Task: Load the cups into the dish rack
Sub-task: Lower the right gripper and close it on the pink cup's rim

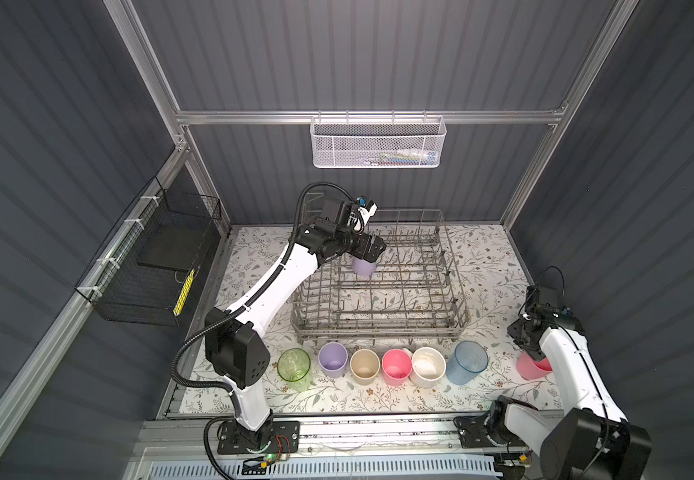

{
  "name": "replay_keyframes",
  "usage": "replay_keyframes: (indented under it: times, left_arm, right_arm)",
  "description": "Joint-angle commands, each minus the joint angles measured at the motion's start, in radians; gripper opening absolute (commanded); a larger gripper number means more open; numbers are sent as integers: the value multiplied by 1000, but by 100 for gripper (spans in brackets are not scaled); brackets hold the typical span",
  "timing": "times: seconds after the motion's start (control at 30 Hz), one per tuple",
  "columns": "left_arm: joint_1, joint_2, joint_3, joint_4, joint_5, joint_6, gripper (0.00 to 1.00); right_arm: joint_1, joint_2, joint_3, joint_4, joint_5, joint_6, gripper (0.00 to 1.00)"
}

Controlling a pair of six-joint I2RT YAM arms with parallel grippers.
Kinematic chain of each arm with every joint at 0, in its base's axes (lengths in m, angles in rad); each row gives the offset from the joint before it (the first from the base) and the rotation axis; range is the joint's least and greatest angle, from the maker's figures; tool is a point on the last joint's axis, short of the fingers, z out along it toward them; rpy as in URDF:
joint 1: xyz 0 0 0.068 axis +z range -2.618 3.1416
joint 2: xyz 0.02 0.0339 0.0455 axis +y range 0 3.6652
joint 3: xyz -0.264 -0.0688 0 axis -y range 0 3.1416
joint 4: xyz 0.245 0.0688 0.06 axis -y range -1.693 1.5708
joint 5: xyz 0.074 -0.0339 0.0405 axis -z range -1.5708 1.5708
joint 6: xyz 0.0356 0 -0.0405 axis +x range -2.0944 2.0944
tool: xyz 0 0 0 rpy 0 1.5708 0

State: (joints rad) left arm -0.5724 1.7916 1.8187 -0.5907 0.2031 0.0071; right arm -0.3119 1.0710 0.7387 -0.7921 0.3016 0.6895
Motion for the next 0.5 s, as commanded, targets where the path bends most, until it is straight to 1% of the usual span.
replay_keyframes:
  times: [0.0, 0.2, 0.33, 0.47]
  left_arm:
    - [6, -5, 30, -24, 7, 10, 100]
    - [6, -2, 30, -26, 3, 10, 100]
    - [6, 2, 36, -27, -1, 10, 100]
    - [6, 9, 44, -27, -2, 10, 100]
  right_arm:
    - [-6, 7, -23, 23, -13, -4, 48]
    - [-11, 22, -44, 47, -36, 2, 42]
    - [-11, 17, -51, 54, -41, 5, 34]
    - [-12, 6, -53, 53, -39, 5, 23]
